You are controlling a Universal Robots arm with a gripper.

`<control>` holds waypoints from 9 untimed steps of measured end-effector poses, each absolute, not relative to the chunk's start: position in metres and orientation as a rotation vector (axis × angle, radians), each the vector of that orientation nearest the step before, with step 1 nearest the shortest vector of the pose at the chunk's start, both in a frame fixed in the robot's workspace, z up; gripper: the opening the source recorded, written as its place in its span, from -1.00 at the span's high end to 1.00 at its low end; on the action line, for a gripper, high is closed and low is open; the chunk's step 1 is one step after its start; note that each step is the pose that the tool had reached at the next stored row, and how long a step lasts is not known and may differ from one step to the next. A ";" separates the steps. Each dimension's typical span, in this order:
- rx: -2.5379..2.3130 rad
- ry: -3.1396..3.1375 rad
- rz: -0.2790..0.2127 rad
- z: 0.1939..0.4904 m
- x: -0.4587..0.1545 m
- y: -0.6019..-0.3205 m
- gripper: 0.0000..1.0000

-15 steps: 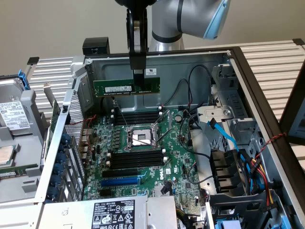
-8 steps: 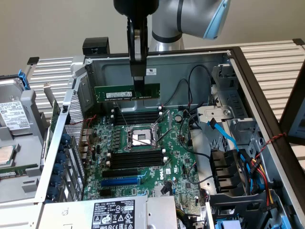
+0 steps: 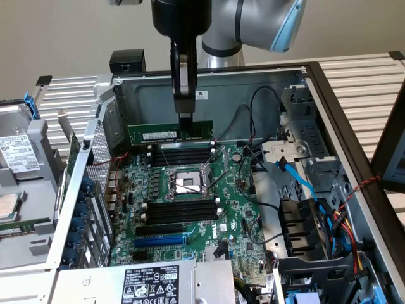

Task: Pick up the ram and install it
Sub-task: 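Insert the ram into the slot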

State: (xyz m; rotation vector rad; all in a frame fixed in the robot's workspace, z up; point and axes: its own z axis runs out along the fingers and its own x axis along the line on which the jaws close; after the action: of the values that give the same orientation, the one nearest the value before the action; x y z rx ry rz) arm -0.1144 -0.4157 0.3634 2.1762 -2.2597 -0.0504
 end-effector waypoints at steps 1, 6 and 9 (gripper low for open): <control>2.176 -2.260 -0.051 0.362 -0.114 -0.416 0.76; 2.176 -2.262 -0.052 0.352 -0.113 -0.416 0.76; 2.176 -2.263 -0.052 0.347 -0.112 -0.416 0.76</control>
State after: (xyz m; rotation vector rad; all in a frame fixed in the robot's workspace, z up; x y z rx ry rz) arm -0.1122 -0.4157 0.3469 2.1758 -2.2628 -0.0520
